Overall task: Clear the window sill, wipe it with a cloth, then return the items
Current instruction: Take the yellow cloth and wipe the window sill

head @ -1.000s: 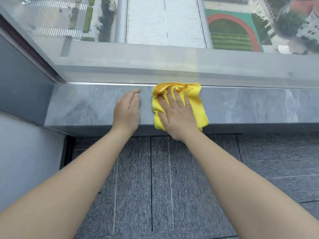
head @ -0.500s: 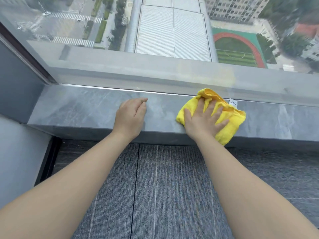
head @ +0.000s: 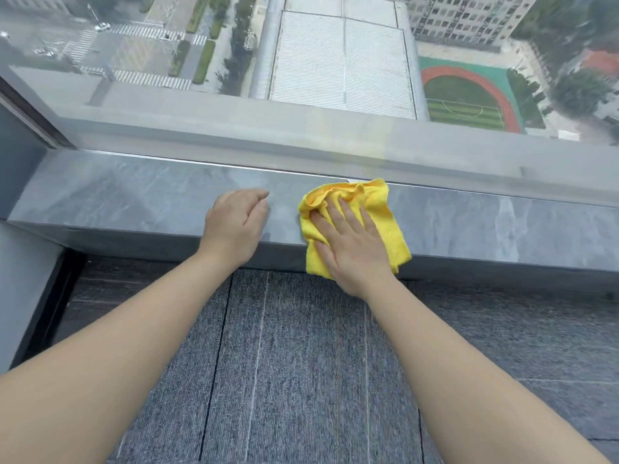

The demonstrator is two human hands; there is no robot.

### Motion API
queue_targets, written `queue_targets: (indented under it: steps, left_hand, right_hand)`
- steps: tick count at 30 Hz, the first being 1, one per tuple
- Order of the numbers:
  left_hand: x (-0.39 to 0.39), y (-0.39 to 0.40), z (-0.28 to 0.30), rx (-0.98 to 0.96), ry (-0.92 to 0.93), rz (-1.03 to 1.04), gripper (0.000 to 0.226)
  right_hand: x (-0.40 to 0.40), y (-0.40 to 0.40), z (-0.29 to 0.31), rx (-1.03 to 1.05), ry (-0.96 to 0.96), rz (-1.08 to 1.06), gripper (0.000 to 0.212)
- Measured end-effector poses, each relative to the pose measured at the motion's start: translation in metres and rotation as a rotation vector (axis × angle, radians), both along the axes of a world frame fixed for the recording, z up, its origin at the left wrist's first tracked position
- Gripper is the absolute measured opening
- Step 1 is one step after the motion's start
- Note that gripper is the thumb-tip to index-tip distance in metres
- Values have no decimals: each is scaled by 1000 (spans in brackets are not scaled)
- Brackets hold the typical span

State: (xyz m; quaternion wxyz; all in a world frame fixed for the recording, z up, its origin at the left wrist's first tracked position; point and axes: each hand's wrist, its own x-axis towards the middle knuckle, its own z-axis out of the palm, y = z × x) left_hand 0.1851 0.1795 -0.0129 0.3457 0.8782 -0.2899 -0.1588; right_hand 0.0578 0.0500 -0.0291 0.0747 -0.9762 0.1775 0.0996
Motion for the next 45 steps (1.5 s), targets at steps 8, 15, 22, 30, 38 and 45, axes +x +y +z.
queue_targets:
  steps: [8, 15, 22, 30, 38, 45]
  left_hand:
    - [-33, -25, -4, 206, -118, -192, 60]
    - [-35, -18, -4, 164, -72, -170, 51]
    - [-30, -11, 0, 141, -35, -93, 53]
    - [-54, -56, 5, 150, -47, -118, 51]
    - [-75, -86, -2, 162, -77, -187, 47]
    - [-79, -86, -5, 212, -86, -238, 60]
  right_hand:
    - [-49, -37, 3, 32, 59, -353, 64]
    - [10, -36, 4, 133, 65, -787, 66]
    - [14, -18, 0, 24, -24, -338, 58]
    - [-54, -52, -2, -3, -43, -10, 72]
    - [-88, -87, 2, 26, 33, -466, 56]
    - [-45, -107, 4, 112, 71, -814, 66]
